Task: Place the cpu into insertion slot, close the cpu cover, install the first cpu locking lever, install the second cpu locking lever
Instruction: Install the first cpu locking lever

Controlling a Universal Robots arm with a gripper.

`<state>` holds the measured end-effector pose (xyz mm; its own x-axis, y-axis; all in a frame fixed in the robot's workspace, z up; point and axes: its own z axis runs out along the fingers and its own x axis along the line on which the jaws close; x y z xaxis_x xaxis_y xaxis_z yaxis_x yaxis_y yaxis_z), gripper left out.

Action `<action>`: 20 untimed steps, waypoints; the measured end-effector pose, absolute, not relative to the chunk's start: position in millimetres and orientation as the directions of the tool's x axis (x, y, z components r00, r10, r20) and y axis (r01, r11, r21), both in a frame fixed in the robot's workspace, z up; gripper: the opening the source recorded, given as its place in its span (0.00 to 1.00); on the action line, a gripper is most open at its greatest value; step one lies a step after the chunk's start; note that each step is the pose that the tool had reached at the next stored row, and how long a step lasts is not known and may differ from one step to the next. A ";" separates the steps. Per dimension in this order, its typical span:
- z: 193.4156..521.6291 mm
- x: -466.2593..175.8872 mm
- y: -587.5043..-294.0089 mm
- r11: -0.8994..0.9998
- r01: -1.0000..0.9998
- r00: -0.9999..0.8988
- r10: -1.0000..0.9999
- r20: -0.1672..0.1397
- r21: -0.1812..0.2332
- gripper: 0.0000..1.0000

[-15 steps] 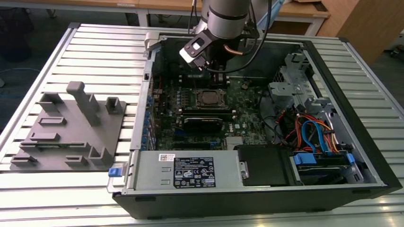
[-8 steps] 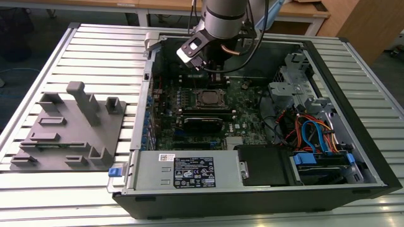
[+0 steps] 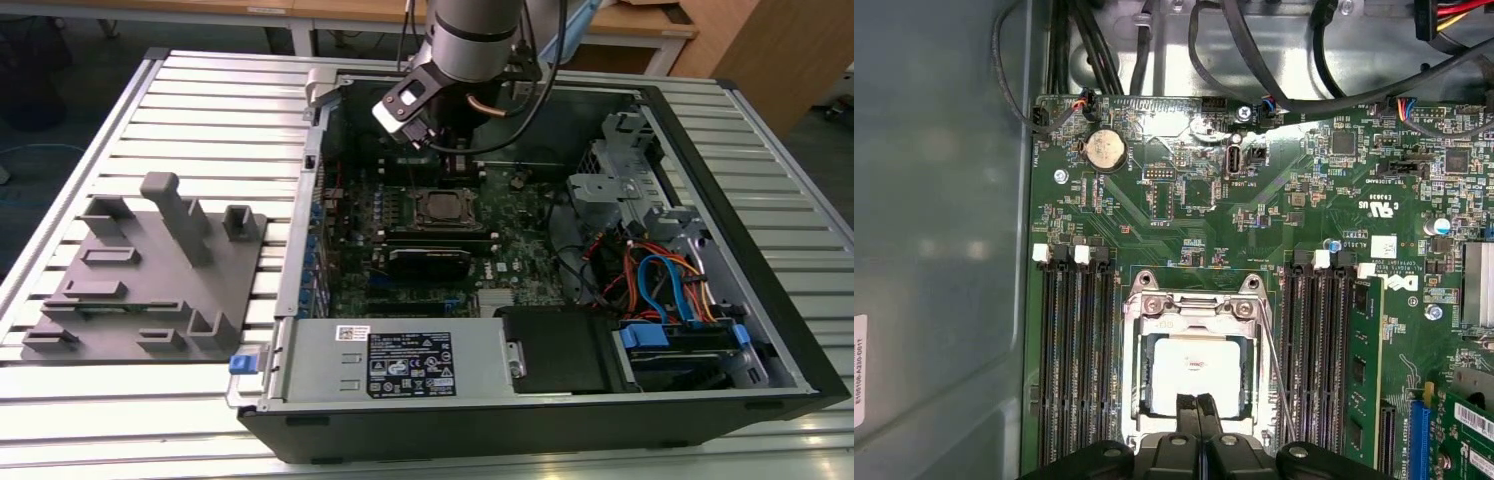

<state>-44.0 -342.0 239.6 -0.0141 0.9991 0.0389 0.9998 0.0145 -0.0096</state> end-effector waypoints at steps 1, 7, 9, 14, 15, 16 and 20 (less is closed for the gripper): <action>239.6 -44.0 -342.0 0.014 1.000 -0.014 0.999 0.039 -0.010 0.10; 240.9 -44.1 -342.1 0.014 1.000 -0.014 0.999 0.039 -0.010 0.10; 243.0 -44.0 -342.0 0.015 1.000 -0.014 0.999 0.039 -0.010 0.10; 254.8 -44.0 -342.0 0.014 1.000 -0.014 0.999 0.039 -0.010 0.10; 257.4 -44.0 -342.0 0.014 1.000 -0.014 0.999 0.039 -0.010 0.10; 260.1 -44.0 -342.0 0.014 1.000 -0.014 0.999 0.039 -0.010 0.10; 268.5 -44.0 -342.0 0.014 1.000 -0.014 0.999 0.039 -0.010 0.10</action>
